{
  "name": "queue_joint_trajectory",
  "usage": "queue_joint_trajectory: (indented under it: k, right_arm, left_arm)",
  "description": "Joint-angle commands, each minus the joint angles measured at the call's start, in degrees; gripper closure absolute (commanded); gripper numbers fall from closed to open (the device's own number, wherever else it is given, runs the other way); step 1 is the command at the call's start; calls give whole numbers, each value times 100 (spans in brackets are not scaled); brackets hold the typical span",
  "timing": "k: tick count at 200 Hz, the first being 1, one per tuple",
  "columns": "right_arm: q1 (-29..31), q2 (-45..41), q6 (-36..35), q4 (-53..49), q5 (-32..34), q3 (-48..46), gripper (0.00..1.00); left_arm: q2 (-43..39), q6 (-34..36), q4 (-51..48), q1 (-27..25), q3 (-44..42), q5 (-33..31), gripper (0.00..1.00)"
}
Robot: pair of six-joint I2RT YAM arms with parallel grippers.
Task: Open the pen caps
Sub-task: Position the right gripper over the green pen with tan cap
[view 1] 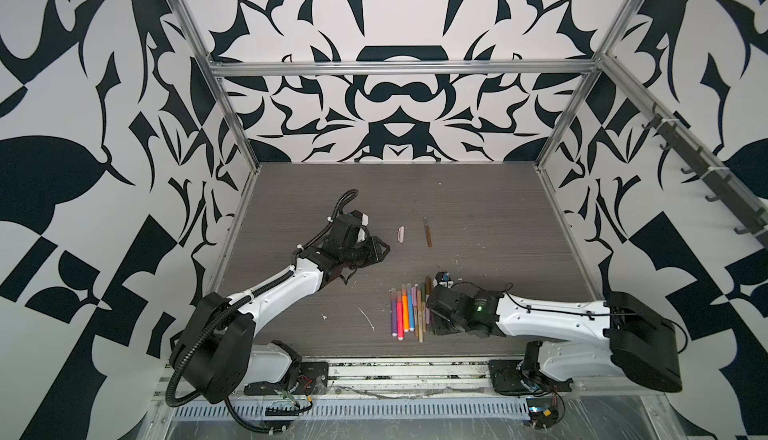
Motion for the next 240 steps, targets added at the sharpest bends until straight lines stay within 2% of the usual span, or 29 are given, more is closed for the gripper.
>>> queue_joint_trajectory:
  k: [1, 65, 109, 157, 191, 240]
  right_arm:
    - [32, 115, 0, -14, 6, 193, 69]
    - [34, 166, 202, -396, 314, 290, 70]
    - [92, -68, 29, 334, -75, 164, 70]
    - [103, 238, 57, 146, -91, 309, 70]
    - [119, 421, 209, -255, 163, 406, 71]
    - [124, 143, 519, -912, 858, 424, 73]
  left_arm:
    - [-19, -27, 121, -13, -92, 67, 60]
    - [-88, -36, 86, -7, -154, 101, 60]
    - [-123, -45, 102, -5, -171, 76, 60]
    - [-100, -54, 112, -4, -200, 59, 60]
    - [-105, -54, 103, -4, -217, 68, 61]
    - [-114, -54, 85, -4, -233, 61, 61]
